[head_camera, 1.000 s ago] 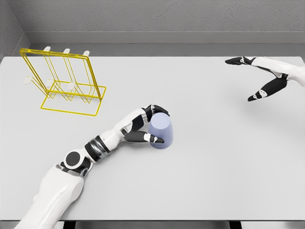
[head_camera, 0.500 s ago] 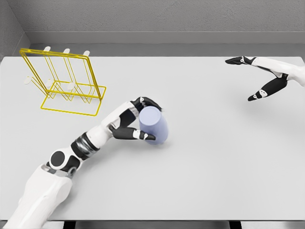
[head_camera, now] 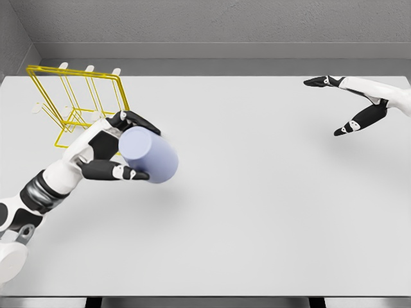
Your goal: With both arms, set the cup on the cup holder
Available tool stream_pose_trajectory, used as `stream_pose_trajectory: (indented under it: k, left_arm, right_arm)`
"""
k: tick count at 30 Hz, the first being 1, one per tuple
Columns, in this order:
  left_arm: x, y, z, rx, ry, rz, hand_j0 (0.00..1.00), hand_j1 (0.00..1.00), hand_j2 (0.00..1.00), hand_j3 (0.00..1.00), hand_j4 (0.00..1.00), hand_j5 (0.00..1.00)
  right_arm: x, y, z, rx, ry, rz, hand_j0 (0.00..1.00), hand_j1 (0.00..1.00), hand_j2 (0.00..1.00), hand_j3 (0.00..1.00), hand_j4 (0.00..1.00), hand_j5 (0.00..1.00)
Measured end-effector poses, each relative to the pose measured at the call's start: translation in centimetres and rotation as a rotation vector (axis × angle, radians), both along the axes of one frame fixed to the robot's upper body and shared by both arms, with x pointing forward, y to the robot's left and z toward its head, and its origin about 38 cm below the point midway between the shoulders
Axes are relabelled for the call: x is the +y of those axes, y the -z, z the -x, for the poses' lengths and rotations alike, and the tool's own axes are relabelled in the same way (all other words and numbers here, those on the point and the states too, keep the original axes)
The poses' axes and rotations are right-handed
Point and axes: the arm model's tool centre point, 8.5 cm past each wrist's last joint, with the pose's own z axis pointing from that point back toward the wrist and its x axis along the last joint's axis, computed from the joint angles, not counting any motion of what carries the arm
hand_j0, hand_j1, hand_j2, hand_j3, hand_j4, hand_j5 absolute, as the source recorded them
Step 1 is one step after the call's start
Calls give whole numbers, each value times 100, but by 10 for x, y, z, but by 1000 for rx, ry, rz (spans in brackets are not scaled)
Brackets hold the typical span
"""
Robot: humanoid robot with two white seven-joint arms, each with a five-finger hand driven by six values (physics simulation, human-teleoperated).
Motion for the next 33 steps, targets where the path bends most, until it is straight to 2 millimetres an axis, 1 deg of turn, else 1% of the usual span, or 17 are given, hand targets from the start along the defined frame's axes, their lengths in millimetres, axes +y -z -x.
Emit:
stream_pose_trajectory:
  k: [6,12,17,21,25,27,28,33]
  left_arm:
    - [31,-26,-3,-37,-37,-10,43,43,43,43,43,43]
    - [53,-47,-6,-68,-68,-37,43,43,43,43,43,43]
    - [63,-72,-15,-117,-78,-51,43,43,43,43,43,43]
    - [66,-86,-20,-146,-82,-54,43,43,43,43,43,43]
    - [73,-93,-30,-154,-111,-59,43,43,43,43,43,43]
    - [79,-91,-36,-143,-132,-63,43,43,43,43,43,43]
    - [81,-94,-39,-148,-139,-65,43,43,43,43,43,43]
    - [90,-83,-45,-115,-171,-76,43,43,43,43,43,43]
  right_arm:
    - [0,0,0,0,0,0,100,100,100,100,100,100]
    - [0,0,0,0,1,0,100,100,100,100,100,100]
    - [0,0,0,0,1,0,100,100,100,100,100,100]
    - [0,0,0,1,1,0,100,100,100,100,100,100]
    - [-1,0,0,0,2,0,100,100,100,100,100,100]
    - [-1,0,0,0,4,0,100,100,100,100,100,100]
    - [-1,0,0,1,5,0,100,100,100,100,100,100]
    - [-3,0,-1,1,9,1,100,100,100,100,100,100]
